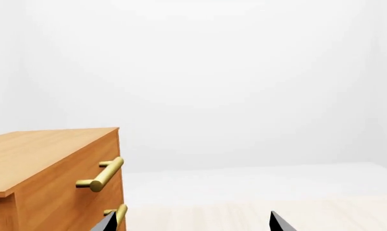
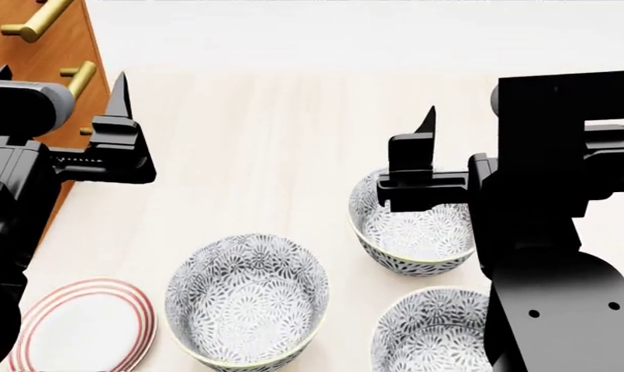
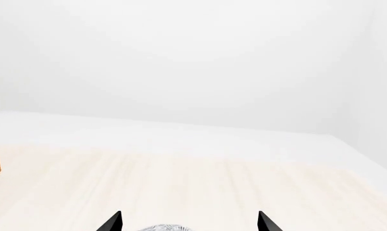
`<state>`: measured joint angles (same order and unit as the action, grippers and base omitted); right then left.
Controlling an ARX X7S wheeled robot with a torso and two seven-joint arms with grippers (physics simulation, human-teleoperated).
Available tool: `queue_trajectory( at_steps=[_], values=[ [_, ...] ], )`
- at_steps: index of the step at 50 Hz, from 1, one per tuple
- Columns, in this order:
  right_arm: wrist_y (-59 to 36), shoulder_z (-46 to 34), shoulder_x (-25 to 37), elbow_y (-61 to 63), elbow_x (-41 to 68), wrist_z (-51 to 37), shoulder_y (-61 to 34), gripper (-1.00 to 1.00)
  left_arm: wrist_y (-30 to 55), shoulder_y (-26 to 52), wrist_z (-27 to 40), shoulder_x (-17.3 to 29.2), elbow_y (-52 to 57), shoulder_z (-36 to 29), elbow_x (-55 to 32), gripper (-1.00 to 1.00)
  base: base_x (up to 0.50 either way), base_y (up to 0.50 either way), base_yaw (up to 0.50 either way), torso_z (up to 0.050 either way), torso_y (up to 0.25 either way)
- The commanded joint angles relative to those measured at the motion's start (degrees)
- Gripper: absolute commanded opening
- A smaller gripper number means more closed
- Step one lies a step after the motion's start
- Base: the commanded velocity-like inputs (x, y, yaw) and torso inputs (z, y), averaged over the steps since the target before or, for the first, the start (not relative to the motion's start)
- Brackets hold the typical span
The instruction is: Stack the bowl at the front on the bowl in the middle.
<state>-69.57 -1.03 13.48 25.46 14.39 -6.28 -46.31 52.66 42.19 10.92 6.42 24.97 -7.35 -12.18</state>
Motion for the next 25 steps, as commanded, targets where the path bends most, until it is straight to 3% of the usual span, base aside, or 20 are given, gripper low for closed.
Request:
queue_trajectory(
  at_steps=[1, 11, 20, 25],
  values=[
    [-0.37, -0.70, 0.38, 0.14, 0.29, -0.04, -0.26, 1.00, -0.57, -0.27, 0.50, 0.54, -0.04, -0.81, -0.34, 1.00, 0.50, 0.00, 0.00, 0.000, 0.000],
    [-2.08, 0.10, -0.28, -1.46, 0.71, -0.64, -0.70, 1.00, -0.98, -0.53, 0.81, 1.02, -0.28, -1.20, -0.69, 1.00, 0.50, 0.00, 0.00, 0.000, 0.002],
    [-0.59, -0.25, -0.20, -2.81, 0.44, -0.92, -0.59, 1.00, -1.32, -0.64, 1.13, 1.23, -0.63, -1.54, -1.02, 1.00, 0.00, 0.00, 0.00, 0.000, 0.000],
    [-4.79, 1.52, -1.04, -3.93, 1.22, -1.55, -3.02, 1.00, -1.28, -0.58, 1.31, 1.42, -0.79, -1.56, -1.25, 1.00, 0.00, 0.00, 0.00, 0.000, 0.000]
  ],
)
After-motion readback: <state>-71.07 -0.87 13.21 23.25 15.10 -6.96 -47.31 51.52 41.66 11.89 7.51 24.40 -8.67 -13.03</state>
